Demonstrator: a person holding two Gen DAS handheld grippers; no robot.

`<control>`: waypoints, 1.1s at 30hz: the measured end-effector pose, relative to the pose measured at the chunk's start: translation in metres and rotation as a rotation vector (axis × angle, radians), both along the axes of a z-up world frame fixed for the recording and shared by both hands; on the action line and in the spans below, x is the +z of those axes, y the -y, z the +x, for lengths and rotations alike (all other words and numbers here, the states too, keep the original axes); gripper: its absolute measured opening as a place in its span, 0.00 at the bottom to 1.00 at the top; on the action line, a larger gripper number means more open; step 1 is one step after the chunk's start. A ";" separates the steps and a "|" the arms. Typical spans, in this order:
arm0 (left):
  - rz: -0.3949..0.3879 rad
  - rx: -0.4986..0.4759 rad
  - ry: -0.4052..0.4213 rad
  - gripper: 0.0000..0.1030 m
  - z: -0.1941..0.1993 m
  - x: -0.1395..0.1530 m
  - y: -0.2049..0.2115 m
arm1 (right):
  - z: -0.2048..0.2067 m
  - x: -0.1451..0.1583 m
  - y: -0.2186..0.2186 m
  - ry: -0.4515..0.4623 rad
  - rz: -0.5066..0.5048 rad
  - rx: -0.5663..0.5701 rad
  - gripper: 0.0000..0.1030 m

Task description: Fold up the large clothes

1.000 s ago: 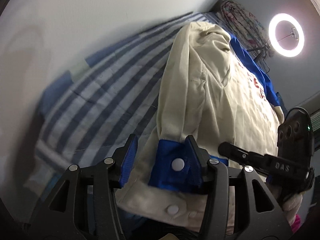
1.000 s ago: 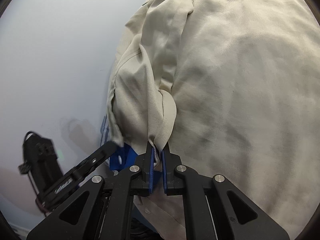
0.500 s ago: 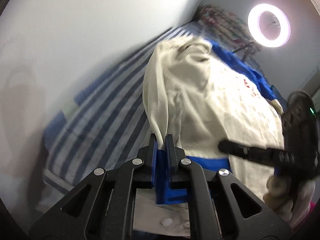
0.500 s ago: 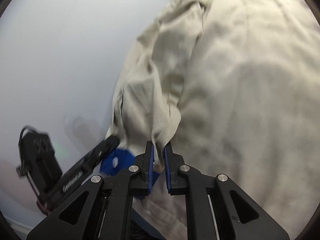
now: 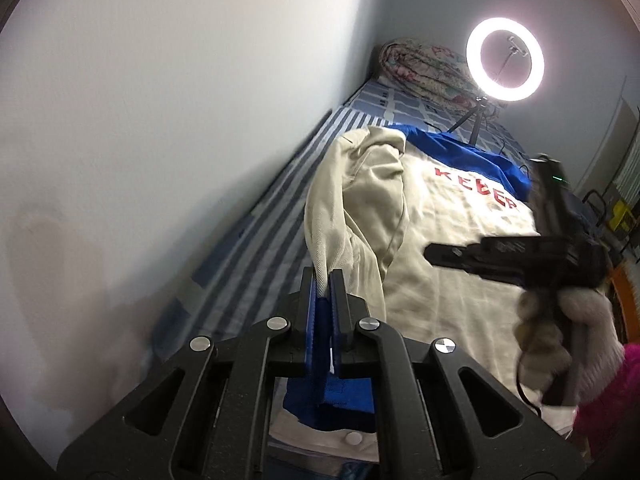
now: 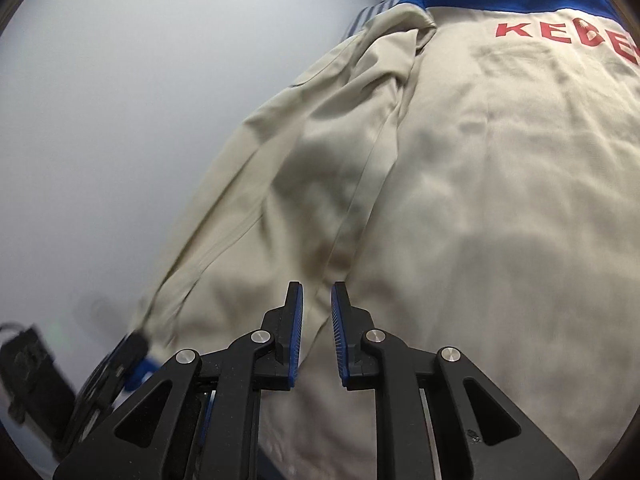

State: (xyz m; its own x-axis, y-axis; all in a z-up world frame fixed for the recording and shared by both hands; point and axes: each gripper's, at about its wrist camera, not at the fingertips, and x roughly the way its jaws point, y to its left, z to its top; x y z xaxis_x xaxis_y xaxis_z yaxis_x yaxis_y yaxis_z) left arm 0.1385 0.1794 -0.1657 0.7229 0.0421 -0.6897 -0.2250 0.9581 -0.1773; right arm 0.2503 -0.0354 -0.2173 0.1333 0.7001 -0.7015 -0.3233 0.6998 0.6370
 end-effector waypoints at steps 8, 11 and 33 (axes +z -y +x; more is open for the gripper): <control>0.068 -0.062 0.006 0.04 -0.008 0.006 0.016 | 0.027 -0.039 -0.046 -0.055 -0.021 0.024 0.14; 0.107 -0.107 0.010 0.04 -0.014 0.005 0.031 | 0.032 -0.035 -0.048 -0.062 -0.056 0.060 0.14; 0.246 -0.247 0.011 0.04 -0.032 0.003 0.083 | 0.164 0.029 -0.105 -0.028 -0.054 -0.059 0.06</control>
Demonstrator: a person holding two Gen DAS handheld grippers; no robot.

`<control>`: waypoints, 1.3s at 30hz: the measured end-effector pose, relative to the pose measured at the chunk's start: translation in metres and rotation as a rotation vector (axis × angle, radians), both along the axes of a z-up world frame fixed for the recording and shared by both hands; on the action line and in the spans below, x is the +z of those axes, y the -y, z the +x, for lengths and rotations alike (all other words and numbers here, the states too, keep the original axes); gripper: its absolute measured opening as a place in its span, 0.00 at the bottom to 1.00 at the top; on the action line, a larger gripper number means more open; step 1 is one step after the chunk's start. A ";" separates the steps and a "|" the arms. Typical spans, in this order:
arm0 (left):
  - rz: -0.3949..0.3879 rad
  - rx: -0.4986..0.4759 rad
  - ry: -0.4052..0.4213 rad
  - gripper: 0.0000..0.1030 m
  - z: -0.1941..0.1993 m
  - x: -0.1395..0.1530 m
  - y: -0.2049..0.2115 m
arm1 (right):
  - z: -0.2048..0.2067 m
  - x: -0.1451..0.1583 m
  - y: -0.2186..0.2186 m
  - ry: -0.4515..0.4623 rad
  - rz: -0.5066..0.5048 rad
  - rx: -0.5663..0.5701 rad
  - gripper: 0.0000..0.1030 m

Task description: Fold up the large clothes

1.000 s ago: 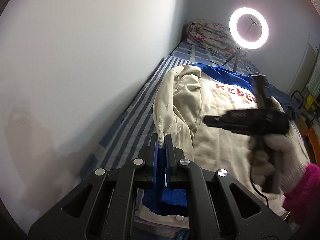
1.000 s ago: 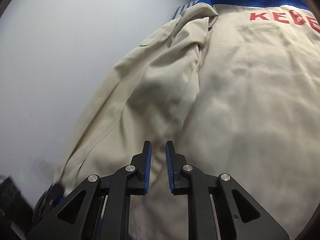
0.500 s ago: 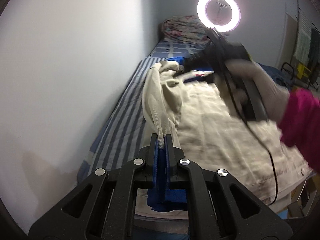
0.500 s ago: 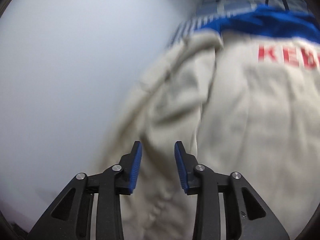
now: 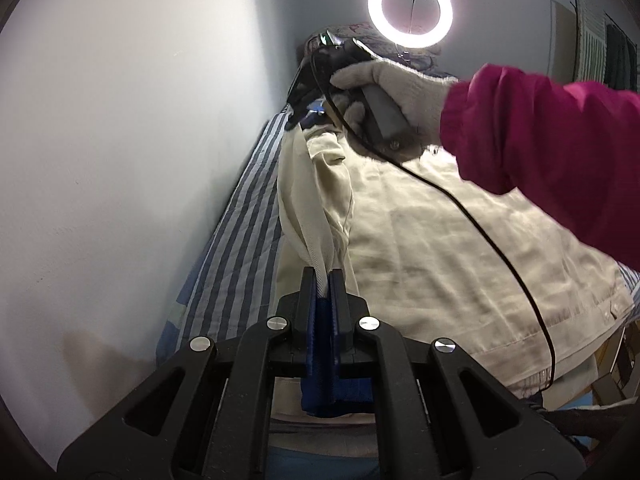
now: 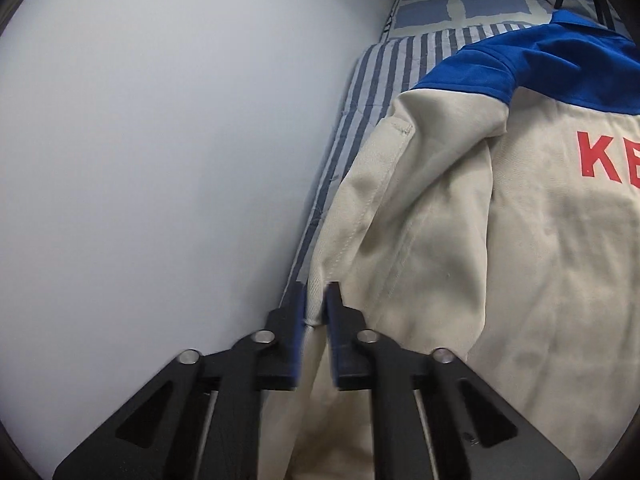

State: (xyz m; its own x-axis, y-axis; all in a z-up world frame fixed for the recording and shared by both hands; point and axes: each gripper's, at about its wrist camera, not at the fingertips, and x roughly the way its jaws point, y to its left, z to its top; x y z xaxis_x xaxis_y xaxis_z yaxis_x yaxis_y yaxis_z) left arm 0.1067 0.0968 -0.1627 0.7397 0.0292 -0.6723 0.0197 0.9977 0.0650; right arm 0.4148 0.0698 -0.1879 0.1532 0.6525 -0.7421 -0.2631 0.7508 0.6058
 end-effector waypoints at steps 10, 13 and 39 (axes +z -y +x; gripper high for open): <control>-0.004 -0.148 -0.026 0.04 -0.026 -0.008 0.042 | -0.038 0.050 0.096 0.131 0.007 -0.042 0.04; -0.016 -0.201 -0.065 0.04 -0.033 -0.016 0.058 | -0.057 0.036 0.145 0.125 -0.018 -0.103 0.04; -0.575 0.042 -0.388 0.42 -0.002 -0.112 -0.007 | -0.063 0.034 0.092 0.327 -0.366 0.101 0.36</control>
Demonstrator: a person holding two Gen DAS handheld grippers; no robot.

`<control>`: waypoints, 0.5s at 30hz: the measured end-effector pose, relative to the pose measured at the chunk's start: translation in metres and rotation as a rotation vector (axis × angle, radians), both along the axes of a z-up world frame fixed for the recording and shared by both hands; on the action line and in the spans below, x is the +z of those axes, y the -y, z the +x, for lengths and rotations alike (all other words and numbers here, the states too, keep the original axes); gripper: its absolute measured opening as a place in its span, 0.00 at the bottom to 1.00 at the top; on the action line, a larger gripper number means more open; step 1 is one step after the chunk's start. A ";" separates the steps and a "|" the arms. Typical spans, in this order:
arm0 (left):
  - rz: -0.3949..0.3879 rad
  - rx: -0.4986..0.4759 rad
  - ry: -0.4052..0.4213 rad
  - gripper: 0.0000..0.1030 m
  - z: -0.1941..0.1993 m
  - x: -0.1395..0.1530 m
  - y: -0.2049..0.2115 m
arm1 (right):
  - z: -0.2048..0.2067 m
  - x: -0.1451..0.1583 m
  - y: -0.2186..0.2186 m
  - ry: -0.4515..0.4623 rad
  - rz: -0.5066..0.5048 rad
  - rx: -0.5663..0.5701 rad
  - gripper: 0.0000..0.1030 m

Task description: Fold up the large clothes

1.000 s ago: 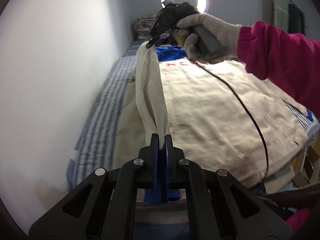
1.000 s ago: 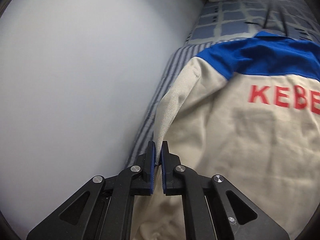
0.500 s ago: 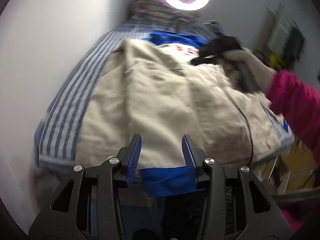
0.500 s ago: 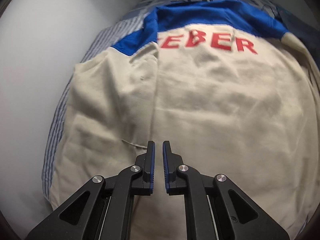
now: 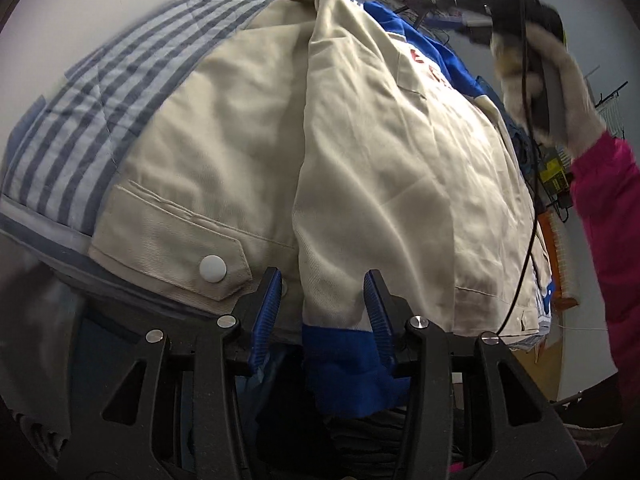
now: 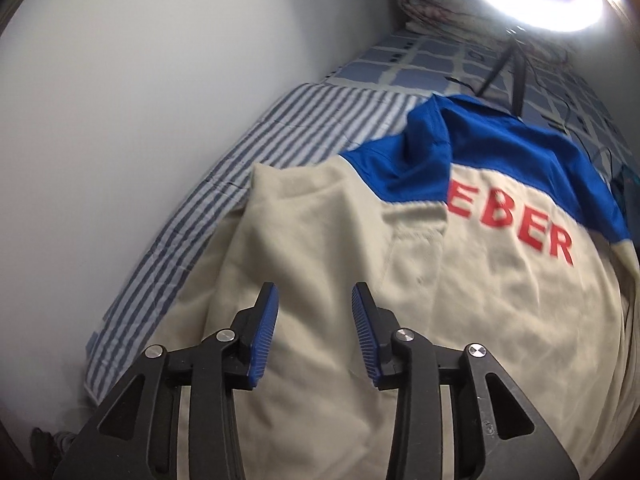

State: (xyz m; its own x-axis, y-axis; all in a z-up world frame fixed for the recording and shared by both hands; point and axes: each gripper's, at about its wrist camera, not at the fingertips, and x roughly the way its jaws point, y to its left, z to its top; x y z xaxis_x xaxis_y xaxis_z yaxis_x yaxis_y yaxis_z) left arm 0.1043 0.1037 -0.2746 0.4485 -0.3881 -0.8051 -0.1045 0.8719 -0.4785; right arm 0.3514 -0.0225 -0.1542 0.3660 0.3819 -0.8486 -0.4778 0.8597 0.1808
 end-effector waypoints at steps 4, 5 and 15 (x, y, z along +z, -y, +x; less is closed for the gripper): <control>-0.018 0.002 0.017 0.34 0.003 -0.002 -0.003 | 0.019 0.001 -0.033 0.037 -0.037 0.047 0.44; -0.019 -0.001 0.019 0.24 0.004 -0.002 -0.004 | 0.025 0.001 -0.042 0.048 -0.050 0.058 0.45; -0.037 -0.039 0.071 0.01 0.005 0.003 -0.001 | 0.074 -0.038 -0.143 0.058 -0.250 0.221 0.45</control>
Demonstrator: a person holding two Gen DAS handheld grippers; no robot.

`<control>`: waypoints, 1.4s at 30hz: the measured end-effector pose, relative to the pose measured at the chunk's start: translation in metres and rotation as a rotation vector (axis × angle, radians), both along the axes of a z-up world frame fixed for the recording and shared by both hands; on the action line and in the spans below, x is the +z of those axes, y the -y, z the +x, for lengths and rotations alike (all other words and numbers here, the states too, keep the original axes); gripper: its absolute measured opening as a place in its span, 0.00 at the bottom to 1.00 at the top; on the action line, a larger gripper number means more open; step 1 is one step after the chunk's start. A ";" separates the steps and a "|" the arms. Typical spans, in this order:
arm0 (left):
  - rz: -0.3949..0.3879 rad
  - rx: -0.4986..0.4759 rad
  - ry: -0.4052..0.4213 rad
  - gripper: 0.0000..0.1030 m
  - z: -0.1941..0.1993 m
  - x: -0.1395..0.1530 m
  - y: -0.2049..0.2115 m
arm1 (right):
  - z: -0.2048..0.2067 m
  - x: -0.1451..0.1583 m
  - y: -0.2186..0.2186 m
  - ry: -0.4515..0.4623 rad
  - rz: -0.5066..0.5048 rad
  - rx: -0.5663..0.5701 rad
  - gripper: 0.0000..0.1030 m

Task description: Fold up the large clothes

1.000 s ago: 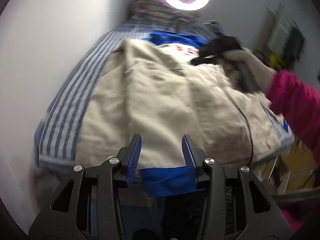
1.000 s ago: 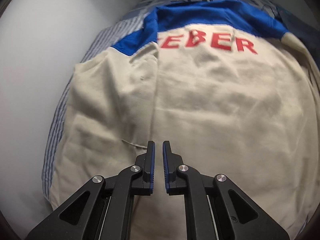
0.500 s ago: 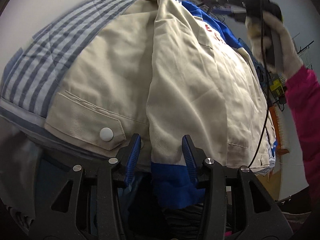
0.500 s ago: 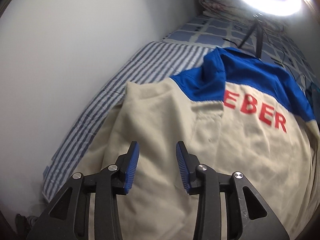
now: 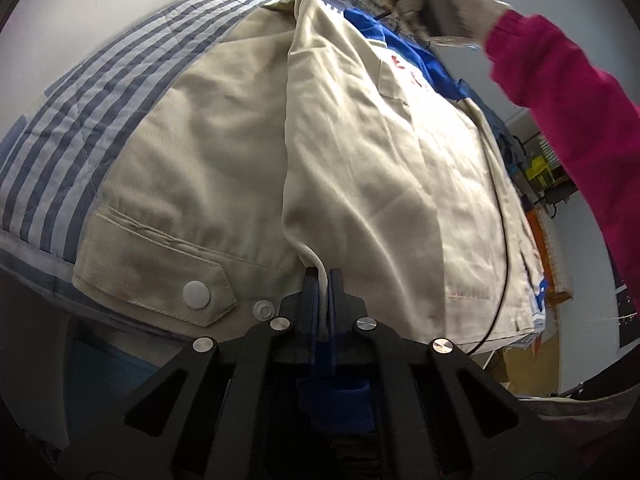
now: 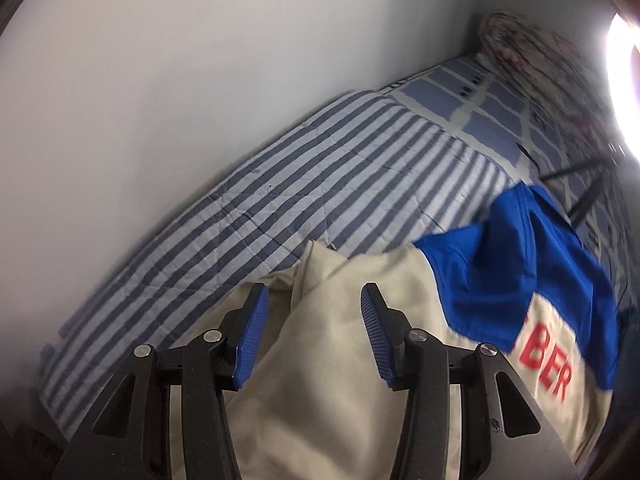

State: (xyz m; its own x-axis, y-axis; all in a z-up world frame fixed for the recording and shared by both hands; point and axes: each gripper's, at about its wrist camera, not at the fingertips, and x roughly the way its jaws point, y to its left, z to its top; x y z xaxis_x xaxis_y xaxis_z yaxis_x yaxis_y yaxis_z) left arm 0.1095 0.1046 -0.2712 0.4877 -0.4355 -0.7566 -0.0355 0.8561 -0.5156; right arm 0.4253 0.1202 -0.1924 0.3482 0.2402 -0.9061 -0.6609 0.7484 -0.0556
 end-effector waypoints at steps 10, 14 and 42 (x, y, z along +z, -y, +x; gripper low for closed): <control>-0.006 0.011 0.044 0.00 -0.002 0.016 -0.006 | 0.011 -0.056 -0.043 0.065 -0.315 0.205 0.46; -0.002 0.018 0.057 0.00 -0.004 0.022 -0.011 | 0.009 -0.063 -0.053 0.087 -0.381 0.249 0.46; 0.248 0.254 -0.034 0.00 -0.017 0.018 -0.072 | 0.040 -0.035 -0.046 -0.028 -0.180 0.040 0.31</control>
